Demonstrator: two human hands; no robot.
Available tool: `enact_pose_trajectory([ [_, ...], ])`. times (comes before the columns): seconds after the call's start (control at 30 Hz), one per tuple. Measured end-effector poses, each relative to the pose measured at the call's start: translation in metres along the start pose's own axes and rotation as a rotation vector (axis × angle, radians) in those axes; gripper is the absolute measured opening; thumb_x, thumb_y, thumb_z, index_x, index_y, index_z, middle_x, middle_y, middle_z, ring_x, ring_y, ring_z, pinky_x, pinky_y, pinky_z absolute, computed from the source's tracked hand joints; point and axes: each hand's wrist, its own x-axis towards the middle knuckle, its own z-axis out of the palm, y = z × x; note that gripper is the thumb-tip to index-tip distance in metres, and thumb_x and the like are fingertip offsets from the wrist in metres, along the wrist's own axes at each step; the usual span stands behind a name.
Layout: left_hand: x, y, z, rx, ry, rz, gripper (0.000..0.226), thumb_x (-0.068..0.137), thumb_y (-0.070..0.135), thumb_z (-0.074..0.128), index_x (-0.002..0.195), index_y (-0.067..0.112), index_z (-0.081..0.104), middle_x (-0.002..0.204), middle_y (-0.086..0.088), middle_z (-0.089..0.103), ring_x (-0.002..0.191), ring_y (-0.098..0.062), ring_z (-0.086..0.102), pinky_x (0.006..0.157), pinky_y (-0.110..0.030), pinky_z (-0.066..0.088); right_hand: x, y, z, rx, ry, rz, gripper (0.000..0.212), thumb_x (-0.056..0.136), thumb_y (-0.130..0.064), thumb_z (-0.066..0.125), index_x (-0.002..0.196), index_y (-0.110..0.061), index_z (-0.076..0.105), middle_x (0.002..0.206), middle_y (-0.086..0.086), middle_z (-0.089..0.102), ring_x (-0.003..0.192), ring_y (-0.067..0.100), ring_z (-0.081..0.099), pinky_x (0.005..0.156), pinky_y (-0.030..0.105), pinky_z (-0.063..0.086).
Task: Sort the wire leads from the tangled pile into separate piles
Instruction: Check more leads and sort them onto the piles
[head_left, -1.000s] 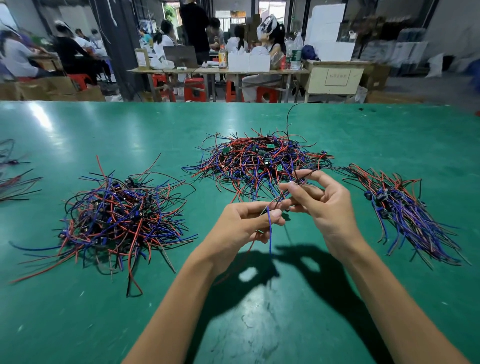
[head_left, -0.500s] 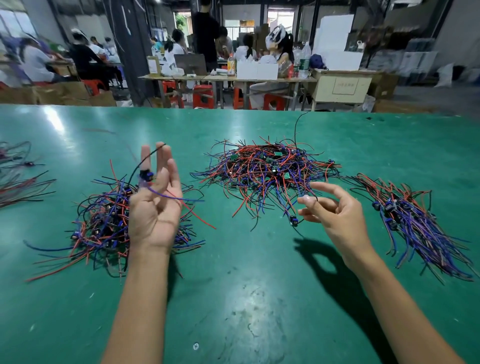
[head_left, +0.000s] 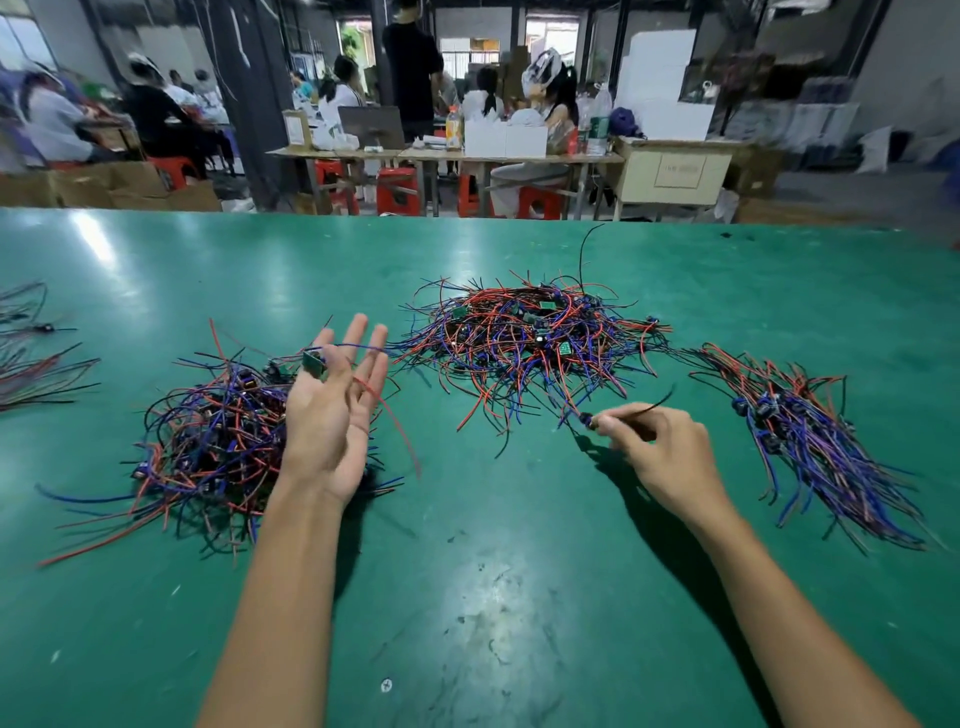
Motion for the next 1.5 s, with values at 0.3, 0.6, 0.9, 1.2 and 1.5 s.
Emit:
enact_pose_trajectory([
  [0.3,-0.006,0.025,-0.016,-0.859,-0.214,-0.068,0.062,0.092,-0.021,0.023,0.149,0.0,0.039,0.153,-0.018,0.044,0.145,-0.031,0.035,0.118,-0.042,0.025,0.001,-0.015,-0.009,0.991,-0.082,0.432,0.02,0.11,-0.023,0.036,0.104,-0.011,0.051,0.099,0.02,0.076,0.081,0.026,0.076,0.065,0.029,0.061],
  [0.6,0.0,0.003,-0.004,-0.131,0.004,-0.09,0.03,0.1,0.019,0.052,0.128,0.021,0.061,0.11,0.002,0.07,0.085,-0.008,0.066,0.072,-0.02,0.057,-0.002,-0.021,-0.008,1.159,-0.218,0.515,0.024,0.106,-0.034,0.045,0.115,-0.016,0.058,0.102,0.008,0.078,0.073,0.012,0.072,0.061,0.022,0.058],
  [0.9,-0.044,-0.075,0.027,1.372,-0.666,0.45,0.025,0.098,0.023,0.065,0.121,0.015,0.071,0.11,0.003,0.074,0.102,-0.012,0.066,0.095,-0.032,0.049,-0.015,-0.041,0.004,0.889,-0.387,0.177,0.029,0.086,-0.058,0.066,0.094,-0.032,0.075,0.095,0.005,0.076,0.073,0.011,0.062,0.064,0.019,0.051],
  [1.2,-0.021,-0.026,0.029,0.287,-0.192,0.124,0.02,0.091,0.024,0.06,0.104,0.012,0.071,0.079,0.002,0.072,0.067,-0.01,0.067,0.073,-0.023,0.057,-0.016,-0.044,0.009,0.798,-0.392,0.105,0.046,0.08,-0.057,0.065,0.115,-0.029,0.072,0.097,0.007,0.076,0.068,0.01,0.058,0.061,0.017,0.049],
  [1.5,0.009,0.012,-0.02,-0.265,0.168,-0.12,0.038,0.108,0.004,0.029,0.145,-0.001,0.038,0.122,-0.017,0.067,0.118,-0.024,0.063,0.11,-0.035,0.044,-0.02,-0.022,0.042,0.22,-0.305,0.098,0.012,0.093,-0.028,0.07,0.104,-0.029,0.068,0.083,-0.003,0.077,0.07,0.014,0.068,0.069,0.03,0.054],
])
